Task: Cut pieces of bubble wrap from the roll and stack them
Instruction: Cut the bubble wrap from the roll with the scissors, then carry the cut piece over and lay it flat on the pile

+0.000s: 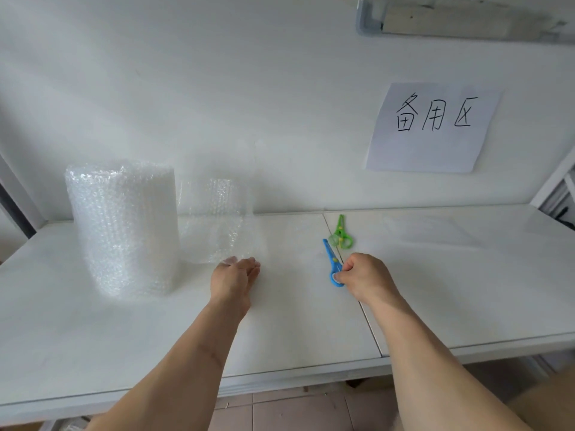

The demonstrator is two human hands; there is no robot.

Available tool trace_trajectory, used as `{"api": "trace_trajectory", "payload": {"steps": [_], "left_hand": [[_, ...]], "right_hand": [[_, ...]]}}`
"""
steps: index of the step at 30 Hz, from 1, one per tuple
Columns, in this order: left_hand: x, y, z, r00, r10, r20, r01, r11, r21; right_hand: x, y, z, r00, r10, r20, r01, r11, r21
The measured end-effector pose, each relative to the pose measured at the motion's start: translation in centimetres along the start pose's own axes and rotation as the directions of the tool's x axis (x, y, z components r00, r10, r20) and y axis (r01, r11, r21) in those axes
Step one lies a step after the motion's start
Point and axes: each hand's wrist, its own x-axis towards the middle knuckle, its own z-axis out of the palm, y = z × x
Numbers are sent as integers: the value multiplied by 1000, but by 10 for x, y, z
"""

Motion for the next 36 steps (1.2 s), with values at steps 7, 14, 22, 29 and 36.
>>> {"api": "trace_trajectory", "payload": {"steps": [7, 14, 22, 29, 36], "left_hand": [[-14, 6, 1, 996, -74, -42, 72, 996, -62], [-24, 11, -4, 991, -127, -41, 127, 992, 1], [-39, 5, -21, 994, -112, -17, 113, 967, 230], [-43, 7, -26, 998, -62, 7, 57, 961, 270], [-24, 21, -37, 995, 83, 60, -99, 918, 384]], "right_hand": [[-2, 20, 7, 994, -30, -104, 6, 975, -223], [-24, -2, 13, 959, -109, -263, 66, 984, -167], [-39, -34, 58, 941, -334, 52, 320, 930, 183], [-38, -44, 71, 931, -353, 95, 353, 935, 14], [-32, -61, 90, 930, -362, -66, 350, 926, -141]]}}
